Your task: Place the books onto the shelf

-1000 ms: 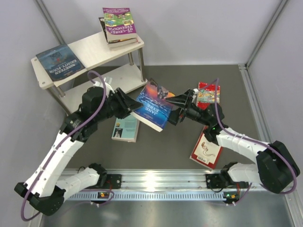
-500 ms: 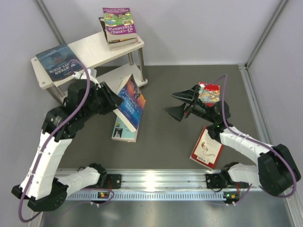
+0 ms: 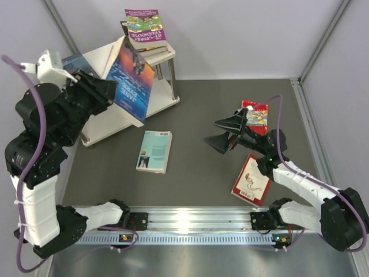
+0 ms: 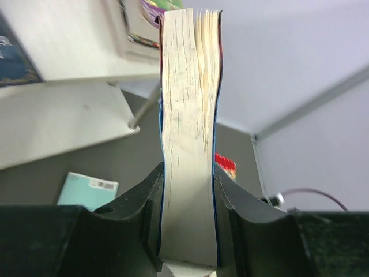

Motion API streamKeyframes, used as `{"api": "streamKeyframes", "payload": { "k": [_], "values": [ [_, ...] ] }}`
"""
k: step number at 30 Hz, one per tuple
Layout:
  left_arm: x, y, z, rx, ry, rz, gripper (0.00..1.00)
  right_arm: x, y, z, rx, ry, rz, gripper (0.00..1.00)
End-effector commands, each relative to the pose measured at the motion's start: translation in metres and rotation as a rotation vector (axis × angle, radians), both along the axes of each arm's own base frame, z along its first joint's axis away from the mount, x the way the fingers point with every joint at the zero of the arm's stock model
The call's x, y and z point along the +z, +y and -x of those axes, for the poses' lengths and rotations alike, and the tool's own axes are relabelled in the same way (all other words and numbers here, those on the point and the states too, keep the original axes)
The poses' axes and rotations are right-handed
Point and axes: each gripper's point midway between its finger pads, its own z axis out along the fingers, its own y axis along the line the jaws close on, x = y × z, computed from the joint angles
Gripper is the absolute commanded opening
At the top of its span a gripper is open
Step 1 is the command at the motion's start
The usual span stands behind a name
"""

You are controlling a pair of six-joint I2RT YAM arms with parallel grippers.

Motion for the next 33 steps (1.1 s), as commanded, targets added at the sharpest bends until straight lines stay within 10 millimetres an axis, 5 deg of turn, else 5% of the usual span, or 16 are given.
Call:
{"api": "streamKeyframes", "payload": {
  "k": [1, 2, 3, 4, 6, 14, 18, 22, 24, 33],
  "values": [
    [0.073, 0.055, 0.012, 0.249, -0.297, 0.148, 0.0, 0.008, -0.006, 0.01, 0.007, -0.068, -0.004, 0.99],
    [0.084, 0.077, 0.029, 0.313, -0.364, 0.177, 0.0, 0.007, -0.007, 0.012, 0.01, -0.065, -0.003, 0.99],
    [0.073, 0.078, 0.02, 0.344, -0.361, 0.156, 0.0, 0.007, -0.007, 0.013, 0.012, -0.063, -0.002, 0.99],
    [0.092, 0.087, 0.029, 0.371, -0.448, 0.188, 0.0, 0.007, -0.007, 0.014, 0.013, -0.064, -0.003, 0.99],
    [0.095, 0.104, 0.039, 0.444, -0.481, 0.202, 0.0, 0.007, -0.005, 0.016, 0.024, -0.067, 0.005, 0.99],
    [0.126, 0.126, 0.065, 0.482, -0.61, 0.299, 0.0, 0.001, 0.001, 0.026, 0.052, -0.069, 0.033, 1.0],
    [0.123, 0.111, 0.059, 0.418, -0.551, 0.239, 0.0, -0.002, 0.003, 0.026, 0.054, -0.066, 0.038, 1.0],
    [0.112, 0.068, 0.047, 0.299, -0.423, -0.005, 0.0, 0.0, 0.003, 0.025, 0.048, -0.072, 0.038, 1.0],
    [0.107, 0.068, 0.045, 0.301, -0.35, -0.071, 0.0, 0.0, 0.004, 0.024, 0.046, -0.079, 0.042, 1.0],
    [0.042, -0.06, 0.02, 0.129, -0.242, -0.557, 0.0, -0.016, 0.0, 0.03, 0.028, -0.073, 0.107, 1.0]
  ]
}}
